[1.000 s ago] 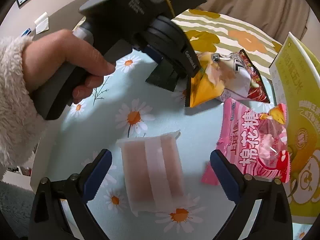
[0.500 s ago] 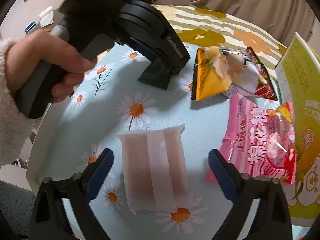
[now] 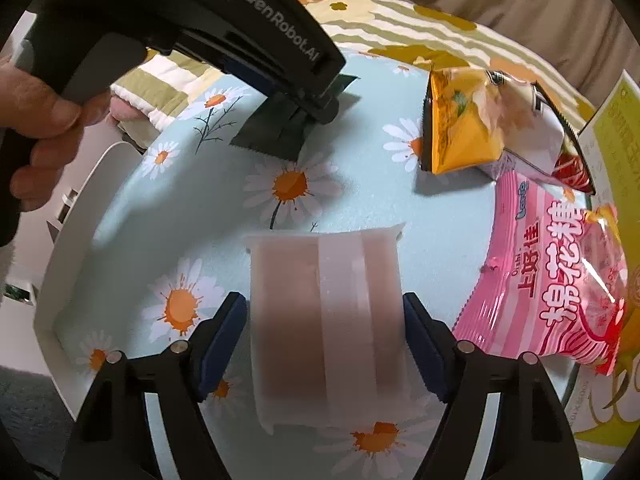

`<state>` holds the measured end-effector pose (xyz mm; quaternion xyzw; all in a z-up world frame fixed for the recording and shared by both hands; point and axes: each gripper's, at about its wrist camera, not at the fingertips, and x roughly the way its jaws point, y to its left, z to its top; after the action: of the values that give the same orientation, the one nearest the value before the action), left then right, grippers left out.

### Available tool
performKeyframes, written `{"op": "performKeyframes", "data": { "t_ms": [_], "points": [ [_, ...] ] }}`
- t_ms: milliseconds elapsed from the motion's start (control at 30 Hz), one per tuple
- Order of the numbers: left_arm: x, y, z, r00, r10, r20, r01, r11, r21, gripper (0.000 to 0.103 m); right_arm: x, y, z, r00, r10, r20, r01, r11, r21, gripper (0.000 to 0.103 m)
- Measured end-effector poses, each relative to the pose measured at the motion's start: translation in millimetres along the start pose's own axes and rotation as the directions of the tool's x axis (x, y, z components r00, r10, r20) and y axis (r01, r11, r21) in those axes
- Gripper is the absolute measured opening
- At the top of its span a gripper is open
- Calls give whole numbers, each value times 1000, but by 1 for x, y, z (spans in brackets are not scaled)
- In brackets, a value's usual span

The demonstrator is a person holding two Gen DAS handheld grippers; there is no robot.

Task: Organize snacks
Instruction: 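Grasp the dark green packet with the left tool while the right tool grasps the pale pink pack, then carry the green packet and pink pack over the box and release them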

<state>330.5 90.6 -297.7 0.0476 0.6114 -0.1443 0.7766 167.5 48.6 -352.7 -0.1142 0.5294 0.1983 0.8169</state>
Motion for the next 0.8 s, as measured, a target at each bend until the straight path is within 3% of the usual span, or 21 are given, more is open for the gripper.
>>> {"op": "performKeyframes", "data": {
  "t_ms": [67,367,633,800],
  "points": [
    [-1,2,-4,1000,-1,1,1,1000,-9,45,1,-2,0,1000,-25,4,25,1000,-10,60],
    [-28,0,-13,999,4,42,-3,1000,-12,45,-37,-22,6,995,-25,99,18,997,71,58],
    [-94,-25,0,986,-36,162,30,999,43,45,-111,-54,29,978,-60,201,22,982,186,58],
    [-133,-58,16,971,-55,233,36,996,86,45,-167,-85,33,955,-107,278,37,969,244,58]
  ]
}}
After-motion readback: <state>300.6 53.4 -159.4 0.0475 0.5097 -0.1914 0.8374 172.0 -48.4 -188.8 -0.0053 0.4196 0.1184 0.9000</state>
